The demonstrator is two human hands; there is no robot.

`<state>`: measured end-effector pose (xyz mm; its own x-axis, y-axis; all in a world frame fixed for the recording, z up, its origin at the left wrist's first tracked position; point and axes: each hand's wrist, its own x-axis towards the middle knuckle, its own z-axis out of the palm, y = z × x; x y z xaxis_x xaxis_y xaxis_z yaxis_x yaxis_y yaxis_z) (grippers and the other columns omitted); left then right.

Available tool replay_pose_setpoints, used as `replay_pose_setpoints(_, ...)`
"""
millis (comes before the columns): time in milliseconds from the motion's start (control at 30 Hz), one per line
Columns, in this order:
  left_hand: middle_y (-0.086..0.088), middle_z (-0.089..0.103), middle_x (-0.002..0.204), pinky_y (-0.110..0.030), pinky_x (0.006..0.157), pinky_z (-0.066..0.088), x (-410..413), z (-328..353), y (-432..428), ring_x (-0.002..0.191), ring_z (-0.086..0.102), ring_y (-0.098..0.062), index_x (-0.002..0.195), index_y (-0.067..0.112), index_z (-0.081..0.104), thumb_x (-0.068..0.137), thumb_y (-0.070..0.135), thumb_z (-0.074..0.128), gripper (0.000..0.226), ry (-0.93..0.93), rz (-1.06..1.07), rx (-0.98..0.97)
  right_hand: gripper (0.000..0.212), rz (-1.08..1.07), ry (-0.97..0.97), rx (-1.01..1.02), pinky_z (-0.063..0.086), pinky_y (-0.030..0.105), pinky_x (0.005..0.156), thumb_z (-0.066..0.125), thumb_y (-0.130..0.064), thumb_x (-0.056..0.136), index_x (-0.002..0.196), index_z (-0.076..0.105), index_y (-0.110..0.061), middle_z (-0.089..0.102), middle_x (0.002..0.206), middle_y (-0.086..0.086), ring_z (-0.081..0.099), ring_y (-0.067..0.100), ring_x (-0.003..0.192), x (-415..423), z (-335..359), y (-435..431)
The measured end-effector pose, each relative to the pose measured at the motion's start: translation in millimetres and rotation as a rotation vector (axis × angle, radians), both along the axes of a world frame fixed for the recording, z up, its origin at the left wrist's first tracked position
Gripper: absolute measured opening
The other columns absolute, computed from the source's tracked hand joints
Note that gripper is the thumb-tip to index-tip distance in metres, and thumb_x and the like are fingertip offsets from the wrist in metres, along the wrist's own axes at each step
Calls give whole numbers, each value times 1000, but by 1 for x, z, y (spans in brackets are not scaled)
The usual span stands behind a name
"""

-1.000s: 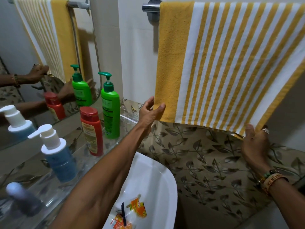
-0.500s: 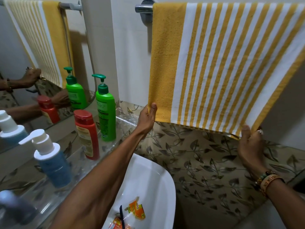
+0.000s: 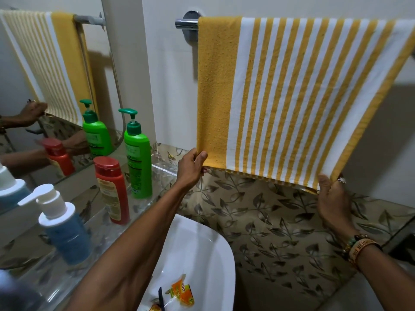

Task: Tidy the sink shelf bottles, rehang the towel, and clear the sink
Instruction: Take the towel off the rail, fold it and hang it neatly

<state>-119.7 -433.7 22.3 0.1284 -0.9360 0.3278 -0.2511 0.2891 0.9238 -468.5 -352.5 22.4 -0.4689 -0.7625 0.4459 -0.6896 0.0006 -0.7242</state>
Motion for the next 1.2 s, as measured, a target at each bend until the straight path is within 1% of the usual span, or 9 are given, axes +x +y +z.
replay_pose_setpoints(100,-2,56,71,-50,66,58,-1,2,0,54,66,-11,85,7,55,100,41,52,37,-49,42,9,46,17,9,17,40,37,57,35,-52,101,92,47,-9,55,78,12,53,31,68,0,2,2)
replay_pose_setpoints(267,-12,60,79,-54,68,57,-3,1,5,59,68,-9,94,0,53,99,47,50,47,-3,30,2,43,33,-15,11,39,37,56,36,-51,101,89,45,-11,55,74,12,54,31,65,2,7,9)
replay_pose_setpoints(400,-14,64,85,-53,70,54,-5,-11,12,77,69,-25,90,9,51,99,55,43,48,-99,139,-66,40,40,-10,-5,33,31,53,38,-52,101,90,46,-14,54,74,4,54,25,67,-1,6,12)
replay_pose_setpoints(633,-3,56,122,-49,82,55,-13,-15,16,102,60,-20,134,20,43,101,49,43,43,-177,304,-173,33,40,-13,-73,32,29,54,39,-56,100,85,44,-27,54,75,-1,54,20,68,-3,2,15)
replay_pose_setpoints(733,-8,42,136,-39,93,49,-17,-12,19,119,49,-23,146,18,32,99,47,47,57,-256,364,-241,40,11,-22,-128,35,29,55,40,-58,98,101,49,-19,57,82,0,58,26,72,-4,1,13)
replay_pose_setpoints(833,-16,30,149,-37,112,26,-21,-5,23,138,29,-27,151,10,26,94,51,48,73,-425,471,-358,55,-23,-75,-260,49,46,82,48,-51,99,135,42,-10,56,120,15,57,35,106,-1,3,12)
replay_pose_setpoints(1000,-11,7,164,-45,120,4,-30,2,24,152,3,-28,156,12,13,94,61,37,83,-730,417,-477,60,-66,295,-581,33,56,109,52,-44,98,143,33,-9,24,153,18,31,39,139,8,13,11)
replay_pose_setpoints(1133,-9,-3,166,-47,123,-1,-38,8,22,153,-3,-32,158,12,7,98,63,30,82,-899,380,-578,71,30,567,-485,35,57,103,34,-60,102,116,54,6,49,125,29,49,46,114,20,26,-8)
replay_pose_setpoints(1200,-9,-3,166,-49,123,0,-41,12,22,153,-3,-33,158,12,6,99,62,30,81,-984,387,-590,66,117,647,-548,31,59,111,32,-60,102,116,53,1,51,128,24,51,45,118,28,34,-13)
